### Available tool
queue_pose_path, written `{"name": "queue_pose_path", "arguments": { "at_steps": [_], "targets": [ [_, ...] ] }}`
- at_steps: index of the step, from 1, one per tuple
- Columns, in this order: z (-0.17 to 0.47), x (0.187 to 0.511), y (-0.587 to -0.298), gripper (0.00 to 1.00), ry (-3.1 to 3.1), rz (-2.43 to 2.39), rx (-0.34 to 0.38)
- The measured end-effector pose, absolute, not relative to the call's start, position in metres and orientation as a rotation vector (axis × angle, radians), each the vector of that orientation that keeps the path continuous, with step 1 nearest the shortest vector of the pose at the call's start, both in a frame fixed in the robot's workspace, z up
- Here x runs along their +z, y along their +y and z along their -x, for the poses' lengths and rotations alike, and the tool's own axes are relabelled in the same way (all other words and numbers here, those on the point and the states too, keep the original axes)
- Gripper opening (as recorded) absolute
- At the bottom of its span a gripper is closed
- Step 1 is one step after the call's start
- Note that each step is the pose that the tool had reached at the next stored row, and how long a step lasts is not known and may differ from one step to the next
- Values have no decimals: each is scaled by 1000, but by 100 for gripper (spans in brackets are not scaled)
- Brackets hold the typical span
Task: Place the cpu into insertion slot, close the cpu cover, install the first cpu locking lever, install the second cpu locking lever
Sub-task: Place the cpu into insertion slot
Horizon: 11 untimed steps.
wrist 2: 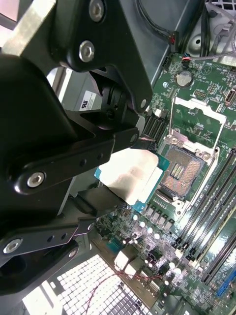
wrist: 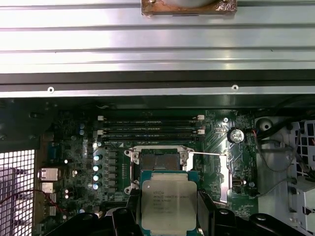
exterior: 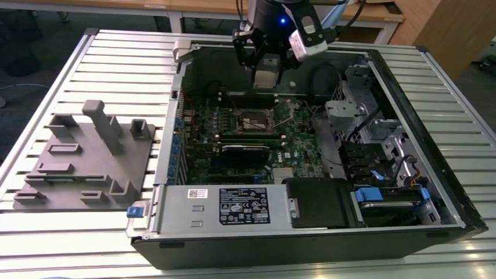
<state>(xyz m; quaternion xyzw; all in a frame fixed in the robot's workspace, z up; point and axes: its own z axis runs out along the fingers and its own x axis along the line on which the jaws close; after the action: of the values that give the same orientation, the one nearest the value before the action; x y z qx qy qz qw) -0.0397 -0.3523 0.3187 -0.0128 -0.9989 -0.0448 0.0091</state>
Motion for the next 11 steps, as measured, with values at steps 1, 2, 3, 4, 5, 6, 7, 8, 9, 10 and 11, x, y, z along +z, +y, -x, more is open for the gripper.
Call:
{"name": "queue_pose_path", "arguments": {
  "at_steps": [1, 2, 3, 4, 5, 6, 7, 8, 9, 10, 11],
  "targets": [
    [40, 319, -352, 54, -3120, 40, -140],
    [40, 319, -352, 54, -3120, 40, -140],
    [40, 318, -352, 54, -3120, 40, -140],
    [40, 318, -352, 54, -3120, 40, -140],
    [40, 318, -352, 54, -3120, 40, -140],
    [40, 318, -352, 54, -3120, 40, -140],
    [40, 318, -352, 54, -3120, 40, -140],
    [40, 318, -352, 54, -3120, 40, -140],
    [40, 318, -352, 54, -3120, 40, -140],
    [40, 317, -352, 54, -3120, 40, -140],
    [40, 317, -352, 54, -3120, 40, -140]
  ]
}}
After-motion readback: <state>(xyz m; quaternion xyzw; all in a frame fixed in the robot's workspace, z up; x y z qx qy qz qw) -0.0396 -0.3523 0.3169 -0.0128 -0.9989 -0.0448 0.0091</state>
